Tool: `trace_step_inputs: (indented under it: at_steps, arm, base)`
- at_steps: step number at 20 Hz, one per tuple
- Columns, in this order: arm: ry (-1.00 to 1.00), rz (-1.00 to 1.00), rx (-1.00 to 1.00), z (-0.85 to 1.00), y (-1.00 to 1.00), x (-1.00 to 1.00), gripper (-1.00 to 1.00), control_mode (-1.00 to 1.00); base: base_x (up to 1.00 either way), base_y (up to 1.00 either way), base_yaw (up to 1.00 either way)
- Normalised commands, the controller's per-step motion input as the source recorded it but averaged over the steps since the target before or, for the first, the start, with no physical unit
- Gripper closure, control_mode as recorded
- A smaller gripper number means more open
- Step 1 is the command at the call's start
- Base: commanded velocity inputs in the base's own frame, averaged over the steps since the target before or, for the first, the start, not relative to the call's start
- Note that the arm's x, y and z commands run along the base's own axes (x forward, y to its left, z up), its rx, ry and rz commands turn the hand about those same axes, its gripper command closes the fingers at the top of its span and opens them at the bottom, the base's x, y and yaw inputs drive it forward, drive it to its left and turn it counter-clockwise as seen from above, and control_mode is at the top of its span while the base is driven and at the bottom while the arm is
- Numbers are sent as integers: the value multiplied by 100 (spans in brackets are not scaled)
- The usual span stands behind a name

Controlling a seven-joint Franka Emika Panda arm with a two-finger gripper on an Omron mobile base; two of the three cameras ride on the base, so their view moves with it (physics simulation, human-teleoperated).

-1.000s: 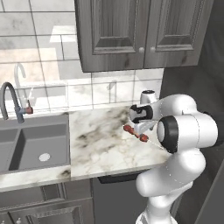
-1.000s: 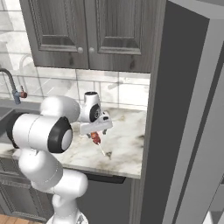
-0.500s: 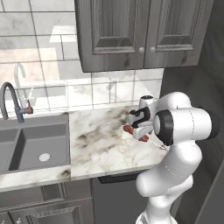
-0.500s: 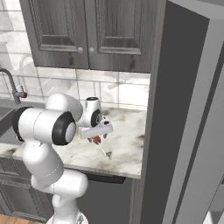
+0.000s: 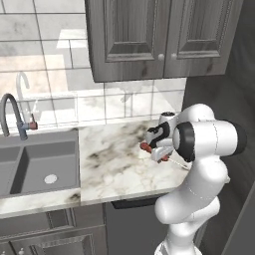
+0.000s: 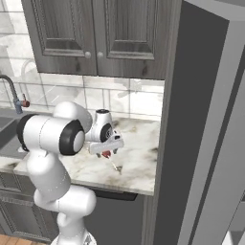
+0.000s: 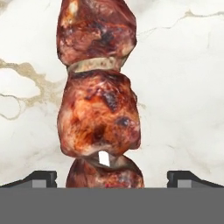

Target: Store the kebab skewer in the freezer for long-term storage. Close the freezer door after placing the cooked food.

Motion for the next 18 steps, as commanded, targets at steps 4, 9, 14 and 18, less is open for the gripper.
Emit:
trace_step_inputs:
  at_steps: [4, 9, 14, 18]
  arm:
    - [1, 3, 2, -8, 0, 1, 100, -100]
    - [0, 0, 0, 0, 0, 0, 100, -100]
    - [0, -6, 0, 0, 21, 0, 100, -100]
    - [0, -39, 0, 8, 28, 0, 100, -100]
  base:
    - [0, 0, 0]
    - [0, 0, 0]
    - [0, 0, 0]
    - [0, 0, 0]
